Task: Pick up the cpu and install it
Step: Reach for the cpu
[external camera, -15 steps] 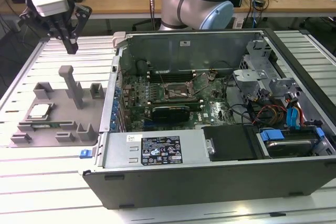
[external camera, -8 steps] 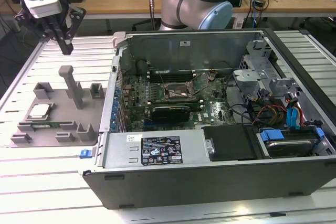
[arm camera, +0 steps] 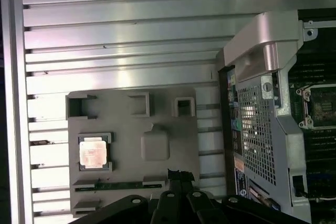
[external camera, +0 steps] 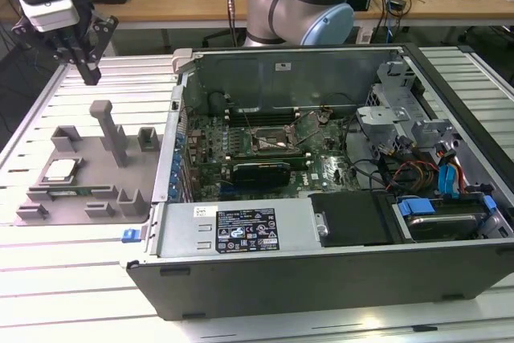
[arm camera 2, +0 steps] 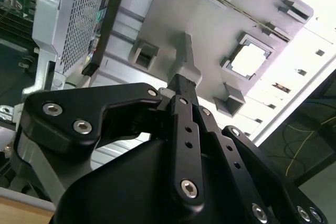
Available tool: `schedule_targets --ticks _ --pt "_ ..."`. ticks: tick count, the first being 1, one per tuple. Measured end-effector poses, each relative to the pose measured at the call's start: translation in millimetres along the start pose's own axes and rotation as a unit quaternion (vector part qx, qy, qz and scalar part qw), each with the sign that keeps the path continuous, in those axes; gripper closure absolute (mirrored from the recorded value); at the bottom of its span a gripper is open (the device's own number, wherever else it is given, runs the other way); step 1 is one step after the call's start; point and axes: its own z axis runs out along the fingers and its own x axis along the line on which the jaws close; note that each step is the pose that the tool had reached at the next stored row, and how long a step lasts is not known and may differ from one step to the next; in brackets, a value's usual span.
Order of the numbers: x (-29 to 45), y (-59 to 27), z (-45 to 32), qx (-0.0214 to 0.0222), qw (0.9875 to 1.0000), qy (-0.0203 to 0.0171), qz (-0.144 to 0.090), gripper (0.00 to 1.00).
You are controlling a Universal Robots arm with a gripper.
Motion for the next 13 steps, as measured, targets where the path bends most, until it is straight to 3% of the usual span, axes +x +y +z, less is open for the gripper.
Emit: schedule_targets --ticks 8,13 --pt "18.1 7.1 8.5 0.0 1.0 0.0 0.0 0.89" --pt "43.1 8.4 18.6 0.0 1.0 0.0 0.0 0.89"
